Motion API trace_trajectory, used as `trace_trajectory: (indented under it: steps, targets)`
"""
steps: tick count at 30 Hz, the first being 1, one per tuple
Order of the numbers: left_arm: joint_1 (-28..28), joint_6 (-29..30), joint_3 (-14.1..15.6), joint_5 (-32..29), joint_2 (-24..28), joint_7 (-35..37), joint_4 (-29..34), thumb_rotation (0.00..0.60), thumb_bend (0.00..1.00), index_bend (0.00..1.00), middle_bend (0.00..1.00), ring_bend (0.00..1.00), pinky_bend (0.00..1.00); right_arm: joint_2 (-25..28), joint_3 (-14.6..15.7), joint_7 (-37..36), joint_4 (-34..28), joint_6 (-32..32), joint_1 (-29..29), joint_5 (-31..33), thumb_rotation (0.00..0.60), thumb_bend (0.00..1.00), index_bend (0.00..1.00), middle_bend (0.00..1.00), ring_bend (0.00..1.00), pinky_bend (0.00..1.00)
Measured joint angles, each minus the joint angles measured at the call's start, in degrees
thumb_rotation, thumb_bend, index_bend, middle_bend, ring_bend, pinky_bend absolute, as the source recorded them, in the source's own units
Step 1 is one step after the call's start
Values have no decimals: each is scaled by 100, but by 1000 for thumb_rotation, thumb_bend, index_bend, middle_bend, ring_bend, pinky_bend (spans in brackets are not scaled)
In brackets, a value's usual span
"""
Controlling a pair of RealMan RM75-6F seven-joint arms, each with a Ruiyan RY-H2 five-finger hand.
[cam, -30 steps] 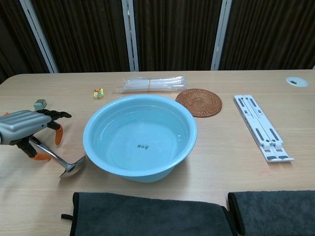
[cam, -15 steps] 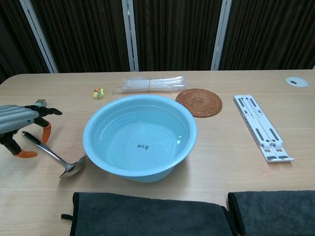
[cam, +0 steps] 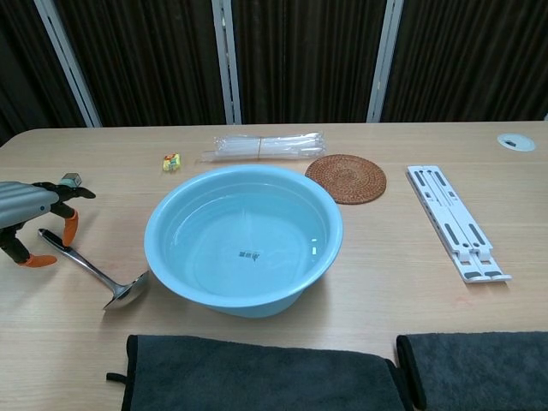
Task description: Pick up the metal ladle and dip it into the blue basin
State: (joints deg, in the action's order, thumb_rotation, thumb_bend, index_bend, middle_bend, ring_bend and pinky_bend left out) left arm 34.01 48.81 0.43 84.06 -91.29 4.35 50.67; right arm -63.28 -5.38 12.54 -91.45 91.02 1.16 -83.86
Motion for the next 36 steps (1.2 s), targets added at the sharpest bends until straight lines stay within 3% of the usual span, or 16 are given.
trace_trajectory:
  steps: [16, 36]
  targets:
    - [165, -114, 120, 181, -454, 369, -655, 600, 313, 481, 0, 0, 0, 20, -37, -15, 10, -27, -9, 98, 600, 0, 0, 0, 0, 0]
    - [163, -121, 201, 209, -428, 441, -654, 600, 546, 575, 0, 0, 0, 2, -45, 38, 11, -50, -25, 144, 600, 0, 0, 0, 0, 0]
